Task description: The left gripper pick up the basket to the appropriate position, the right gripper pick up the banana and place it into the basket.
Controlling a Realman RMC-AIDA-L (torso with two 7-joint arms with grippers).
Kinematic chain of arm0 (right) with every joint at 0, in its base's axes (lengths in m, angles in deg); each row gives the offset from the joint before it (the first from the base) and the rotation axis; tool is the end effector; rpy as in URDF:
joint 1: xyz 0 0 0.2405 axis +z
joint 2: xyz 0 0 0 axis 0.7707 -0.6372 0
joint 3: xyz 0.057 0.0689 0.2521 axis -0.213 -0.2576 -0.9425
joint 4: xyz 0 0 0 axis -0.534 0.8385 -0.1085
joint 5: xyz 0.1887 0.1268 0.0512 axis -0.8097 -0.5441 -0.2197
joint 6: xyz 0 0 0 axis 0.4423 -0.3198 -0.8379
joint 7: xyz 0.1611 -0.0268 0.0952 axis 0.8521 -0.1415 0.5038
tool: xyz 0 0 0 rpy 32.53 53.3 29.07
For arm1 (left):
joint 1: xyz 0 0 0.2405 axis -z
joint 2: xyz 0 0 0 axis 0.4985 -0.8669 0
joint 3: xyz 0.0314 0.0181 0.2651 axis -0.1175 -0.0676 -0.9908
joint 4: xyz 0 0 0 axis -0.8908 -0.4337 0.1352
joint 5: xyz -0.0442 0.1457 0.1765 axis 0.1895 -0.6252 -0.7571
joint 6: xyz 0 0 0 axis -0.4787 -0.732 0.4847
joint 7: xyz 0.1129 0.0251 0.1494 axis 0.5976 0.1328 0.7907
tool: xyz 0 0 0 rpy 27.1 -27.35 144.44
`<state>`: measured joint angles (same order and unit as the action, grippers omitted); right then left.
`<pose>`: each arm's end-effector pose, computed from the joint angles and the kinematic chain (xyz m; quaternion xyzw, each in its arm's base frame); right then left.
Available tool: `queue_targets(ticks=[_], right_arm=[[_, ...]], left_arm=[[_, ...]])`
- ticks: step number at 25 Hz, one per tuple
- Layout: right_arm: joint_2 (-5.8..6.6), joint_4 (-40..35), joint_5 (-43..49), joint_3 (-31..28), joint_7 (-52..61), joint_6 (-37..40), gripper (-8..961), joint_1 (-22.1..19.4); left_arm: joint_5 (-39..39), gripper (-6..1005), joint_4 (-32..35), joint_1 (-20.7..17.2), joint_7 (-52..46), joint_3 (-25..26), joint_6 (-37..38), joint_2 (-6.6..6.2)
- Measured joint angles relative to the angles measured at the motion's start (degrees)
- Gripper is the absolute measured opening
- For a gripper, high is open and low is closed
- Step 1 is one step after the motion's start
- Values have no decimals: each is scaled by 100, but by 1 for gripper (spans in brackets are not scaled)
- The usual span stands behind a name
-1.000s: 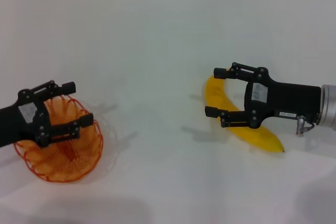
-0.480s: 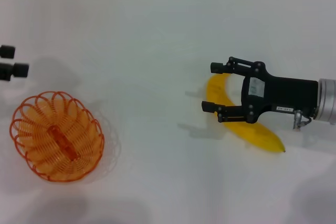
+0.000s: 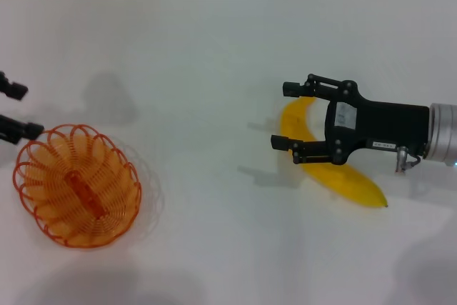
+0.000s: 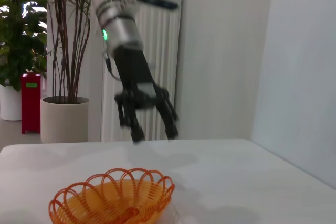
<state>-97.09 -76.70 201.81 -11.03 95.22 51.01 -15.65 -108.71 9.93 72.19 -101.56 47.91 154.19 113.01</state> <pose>0.2814 0.3421 -0.0619 -0.9420 0.0433 0.2843 0.1733 -0.2832 0.4197 0.0835 -0.9769 -0.1620 0.0636 0.1243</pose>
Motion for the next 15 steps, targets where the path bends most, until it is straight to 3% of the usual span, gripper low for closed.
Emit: queue_targets(ticks=[3, 7, 15], right_arm=[[-1, 0, 5, -1, 0, 0, 879, 15], [-1, 8, 4, -1, 0, 0, 879, 27], [-1, 43, 16, -1, 0, 0, 879, 72]], left_arm=[[-570, 803, -37, 100, 30, -206, -577, 325], [-933, 796, -79, 190, 67, -314, -1111, 639], [-1077, 783, -386, 383, 146, -413, -1393, 797]])
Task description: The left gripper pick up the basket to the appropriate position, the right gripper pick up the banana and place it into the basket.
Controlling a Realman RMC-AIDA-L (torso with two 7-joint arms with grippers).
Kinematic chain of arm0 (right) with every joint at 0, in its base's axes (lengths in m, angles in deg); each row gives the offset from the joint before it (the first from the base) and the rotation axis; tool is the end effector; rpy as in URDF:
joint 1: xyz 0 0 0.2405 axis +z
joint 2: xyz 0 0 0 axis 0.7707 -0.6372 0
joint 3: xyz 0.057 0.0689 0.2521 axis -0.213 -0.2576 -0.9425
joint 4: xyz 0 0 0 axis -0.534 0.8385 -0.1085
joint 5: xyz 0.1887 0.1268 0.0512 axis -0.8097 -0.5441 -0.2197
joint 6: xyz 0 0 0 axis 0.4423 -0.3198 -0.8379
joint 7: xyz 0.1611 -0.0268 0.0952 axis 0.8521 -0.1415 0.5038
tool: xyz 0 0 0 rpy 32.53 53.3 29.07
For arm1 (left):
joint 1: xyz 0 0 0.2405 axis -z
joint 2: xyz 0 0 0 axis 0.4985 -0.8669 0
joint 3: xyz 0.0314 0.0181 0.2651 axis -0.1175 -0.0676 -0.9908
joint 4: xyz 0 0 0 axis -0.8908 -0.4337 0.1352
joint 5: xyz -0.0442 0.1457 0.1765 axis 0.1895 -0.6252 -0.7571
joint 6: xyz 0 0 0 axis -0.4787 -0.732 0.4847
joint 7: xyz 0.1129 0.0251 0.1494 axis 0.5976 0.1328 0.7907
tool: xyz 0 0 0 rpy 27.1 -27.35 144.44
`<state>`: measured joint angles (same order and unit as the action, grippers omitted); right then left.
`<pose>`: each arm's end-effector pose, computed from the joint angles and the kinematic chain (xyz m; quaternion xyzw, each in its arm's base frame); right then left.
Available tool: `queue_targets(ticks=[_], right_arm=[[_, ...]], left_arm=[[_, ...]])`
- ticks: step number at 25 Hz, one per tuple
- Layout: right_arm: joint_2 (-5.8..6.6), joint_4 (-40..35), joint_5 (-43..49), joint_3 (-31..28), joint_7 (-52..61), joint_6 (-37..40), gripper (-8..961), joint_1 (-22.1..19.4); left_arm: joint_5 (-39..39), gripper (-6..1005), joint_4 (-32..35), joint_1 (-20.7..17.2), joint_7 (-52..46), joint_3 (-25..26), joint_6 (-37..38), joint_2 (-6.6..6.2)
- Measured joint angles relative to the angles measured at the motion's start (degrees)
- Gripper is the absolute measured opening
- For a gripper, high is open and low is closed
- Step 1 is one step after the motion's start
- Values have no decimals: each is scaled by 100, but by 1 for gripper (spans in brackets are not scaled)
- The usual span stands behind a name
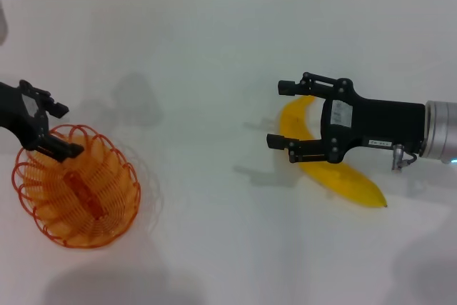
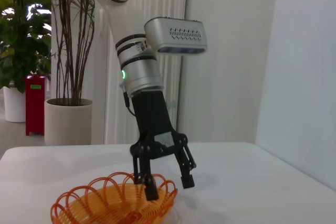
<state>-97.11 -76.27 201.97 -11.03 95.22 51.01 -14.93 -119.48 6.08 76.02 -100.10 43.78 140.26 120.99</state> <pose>0.2763 0.3442 -0.0638 -0.9422 0.0390 0.2872 0.1682 -0.2867 0.4394 0.0100 -0.9728 -0.1227 0.1464 0.1310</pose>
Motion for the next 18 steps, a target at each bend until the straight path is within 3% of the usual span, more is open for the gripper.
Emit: queue_targets(ticks=[14, 18], right_arm=[[0, 0, -9, 0, 0, 0, 880, 0], [0, 0, -9, 0, 0, 0, 880, -5]], left_arm=[[-22, 759, -36, 60, -157, -248, -137, 74], [-22, 494, -47, 64, -158, -251, -127, 77]])
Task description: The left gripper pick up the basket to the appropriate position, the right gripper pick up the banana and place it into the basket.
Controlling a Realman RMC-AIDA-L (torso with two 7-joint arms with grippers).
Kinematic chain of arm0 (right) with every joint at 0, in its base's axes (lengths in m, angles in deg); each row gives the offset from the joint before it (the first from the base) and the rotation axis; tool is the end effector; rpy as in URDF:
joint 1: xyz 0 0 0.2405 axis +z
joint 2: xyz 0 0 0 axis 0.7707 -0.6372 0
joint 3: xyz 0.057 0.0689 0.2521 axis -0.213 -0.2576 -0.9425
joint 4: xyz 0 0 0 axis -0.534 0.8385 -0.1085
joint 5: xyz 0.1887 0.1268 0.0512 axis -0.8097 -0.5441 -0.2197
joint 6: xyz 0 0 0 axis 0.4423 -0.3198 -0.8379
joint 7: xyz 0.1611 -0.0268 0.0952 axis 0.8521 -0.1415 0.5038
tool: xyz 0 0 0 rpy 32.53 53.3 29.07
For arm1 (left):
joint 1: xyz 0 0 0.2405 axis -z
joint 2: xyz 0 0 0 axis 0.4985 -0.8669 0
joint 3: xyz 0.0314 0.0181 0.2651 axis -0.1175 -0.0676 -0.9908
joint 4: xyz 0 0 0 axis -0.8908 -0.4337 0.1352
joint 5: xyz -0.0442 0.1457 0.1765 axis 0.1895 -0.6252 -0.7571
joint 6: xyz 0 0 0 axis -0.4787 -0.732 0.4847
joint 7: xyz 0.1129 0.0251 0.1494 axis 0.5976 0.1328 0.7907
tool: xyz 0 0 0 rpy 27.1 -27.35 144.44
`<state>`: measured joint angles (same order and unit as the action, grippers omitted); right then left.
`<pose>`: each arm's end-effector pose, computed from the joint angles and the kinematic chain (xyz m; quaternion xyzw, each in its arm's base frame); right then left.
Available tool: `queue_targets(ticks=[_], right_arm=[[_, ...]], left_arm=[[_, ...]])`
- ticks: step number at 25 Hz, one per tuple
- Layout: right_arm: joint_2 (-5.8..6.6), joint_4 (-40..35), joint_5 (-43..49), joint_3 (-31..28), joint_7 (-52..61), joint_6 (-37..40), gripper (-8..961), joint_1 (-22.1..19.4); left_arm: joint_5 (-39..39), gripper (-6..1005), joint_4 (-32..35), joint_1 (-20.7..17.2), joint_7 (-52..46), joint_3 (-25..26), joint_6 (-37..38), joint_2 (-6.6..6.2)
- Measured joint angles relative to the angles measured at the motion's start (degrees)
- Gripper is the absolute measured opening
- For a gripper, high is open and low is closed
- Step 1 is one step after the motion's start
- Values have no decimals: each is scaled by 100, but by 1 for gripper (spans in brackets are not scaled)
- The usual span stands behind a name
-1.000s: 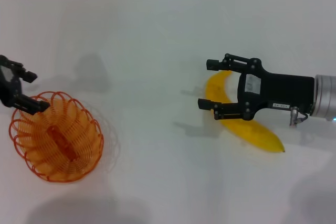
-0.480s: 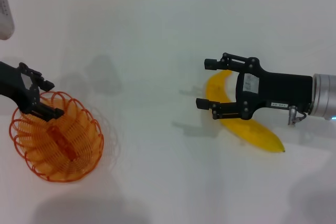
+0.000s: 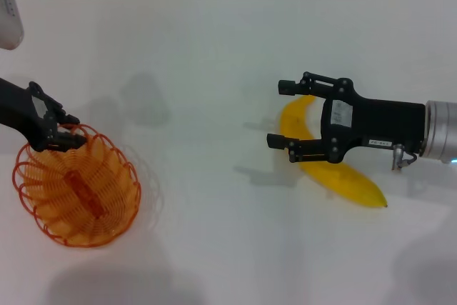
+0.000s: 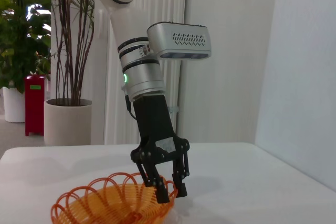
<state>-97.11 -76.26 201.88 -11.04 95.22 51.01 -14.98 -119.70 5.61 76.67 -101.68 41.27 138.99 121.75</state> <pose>0.2765 0.3442 -0.0637 -0.9419 0.0395 0.2877 0.1689 -0.2812 0.4412 -0.0012 -0.9723 -0.1186 0.1575 0.1255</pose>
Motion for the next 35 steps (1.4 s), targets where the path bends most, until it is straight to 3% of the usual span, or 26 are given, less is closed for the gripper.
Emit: queue_targets(ticks=[9, 28, 35], right_arm=[[0, 0, -8, -9, 0, 0, 880, -9], [9, 0, -8, -40, 0, 0, 880, -26], [9, 0, -8, -44, 0, 0, 880, -31]], left_arm=[[1, 99, -7, 10, -67, -11, 44, -30], [9, 46, 36, 8, -70, -8, 82, -17], [257, 47, 105, 21, -64, 71, 526, -123]])
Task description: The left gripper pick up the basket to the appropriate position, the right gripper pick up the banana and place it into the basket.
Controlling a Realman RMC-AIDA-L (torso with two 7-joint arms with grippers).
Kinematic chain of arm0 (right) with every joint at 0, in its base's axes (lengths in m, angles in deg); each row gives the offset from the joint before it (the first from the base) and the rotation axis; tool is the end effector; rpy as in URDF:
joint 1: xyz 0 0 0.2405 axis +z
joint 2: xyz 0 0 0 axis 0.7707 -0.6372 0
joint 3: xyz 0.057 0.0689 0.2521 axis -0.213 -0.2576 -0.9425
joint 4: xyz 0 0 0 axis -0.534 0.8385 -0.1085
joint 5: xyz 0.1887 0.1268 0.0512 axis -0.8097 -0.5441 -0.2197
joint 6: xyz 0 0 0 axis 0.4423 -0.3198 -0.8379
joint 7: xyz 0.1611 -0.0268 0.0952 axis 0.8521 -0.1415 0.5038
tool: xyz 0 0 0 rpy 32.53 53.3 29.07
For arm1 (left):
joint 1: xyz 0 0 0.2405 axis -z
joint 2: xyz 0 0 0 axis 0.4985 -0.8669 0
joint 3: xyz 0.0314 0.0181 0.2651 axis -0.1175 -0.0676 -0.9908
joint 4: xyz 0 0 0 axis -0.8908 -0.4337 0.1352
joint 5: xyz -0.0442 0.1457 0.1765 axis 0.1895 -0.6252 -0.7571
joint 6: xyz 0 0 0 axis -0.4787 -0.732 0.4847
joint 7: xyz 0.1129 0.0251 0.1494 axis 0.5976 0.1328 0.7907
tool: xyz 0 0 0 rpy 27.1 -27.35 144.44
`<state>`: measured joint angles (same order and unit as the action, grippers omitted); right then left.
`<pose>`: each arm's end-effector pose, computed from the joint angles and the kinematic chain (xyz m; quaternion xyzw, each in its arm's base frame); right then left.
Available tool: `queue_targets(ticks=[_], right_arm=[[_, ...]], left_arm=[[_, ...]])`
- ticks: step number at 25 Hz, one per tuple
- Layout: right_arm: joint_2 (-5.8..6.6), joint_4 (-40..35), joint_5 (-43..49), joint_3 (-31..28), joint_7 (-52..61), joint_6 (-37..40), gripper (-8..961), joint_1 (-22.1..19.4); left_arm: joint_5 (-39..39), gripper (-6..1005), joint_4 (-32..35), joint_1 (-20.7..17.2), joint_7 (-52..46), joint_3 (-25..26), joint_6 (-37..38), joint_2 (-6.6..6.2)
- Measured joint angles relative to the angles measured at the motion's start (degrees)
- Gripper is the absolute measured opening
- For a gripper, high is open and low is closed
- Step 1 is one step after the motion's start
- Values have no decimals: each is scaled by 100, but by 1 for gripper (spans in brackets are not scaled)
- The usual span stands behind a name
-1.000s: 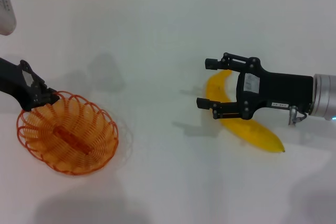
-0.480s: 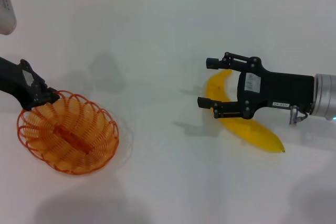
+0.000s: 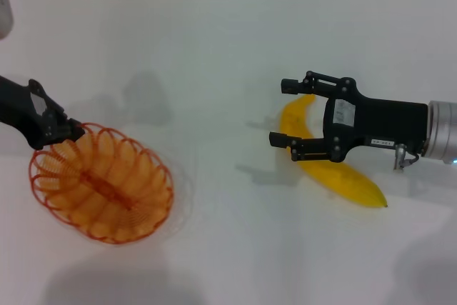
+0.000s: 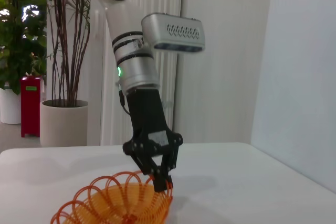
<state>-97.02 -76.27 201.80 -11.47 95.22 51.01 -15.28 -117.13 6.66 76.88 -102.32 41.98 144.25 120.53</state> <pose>0.2786 0.3440 -0.0620 -0.9406 0.0428 0.2887 0.1737 -0.2697 0.4350 0.0081 -0.9776 -0.1265 0.1327 0.1032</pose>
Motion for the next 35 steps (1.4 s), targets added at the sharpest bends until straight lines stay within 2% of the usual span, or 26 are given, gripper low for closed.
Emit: queue_targets(ticks=[4, 7, 10, 12, 15, 21, 26, 35], right_arm=[[0, 0, -4, 0, 0, 0, 880, -10], [0, 0, -7, -6, 0, 0, 880, -19], [0, 0, -12, -10, 0, 0, 880, -6], [-3, 0, -15, -10, 0, 0, 879, 12], [-8, 0, -17, -9, 0, 0, 879, 36], [-18, 18, -18, -9, 0, 0, 879, 128], [-22, 80, -17, -9, 0, -32, 879, 203], [-19, 162, -17, 1, 0, -66, 879, 287]], left_arm=[[469, 47, 152, -74, 8, 3, 377, -131], [921, 45, 183, -123, -54, 131, 638, -282], [1172, 43, 169, -143, -398, 285, 701, -391], [1152, 42, 155, -143, -657, 290, 568, -372], [1052, 40, 60, -114, -1118, 238, 167, -246], [855, 41, -772, 279, -1831, 212, -517, -134], [507, 41, -1100, 507, -2152, 199, -1051, 47], [373, 42, -1381, 565, -1689, 157, -1375, 80]])
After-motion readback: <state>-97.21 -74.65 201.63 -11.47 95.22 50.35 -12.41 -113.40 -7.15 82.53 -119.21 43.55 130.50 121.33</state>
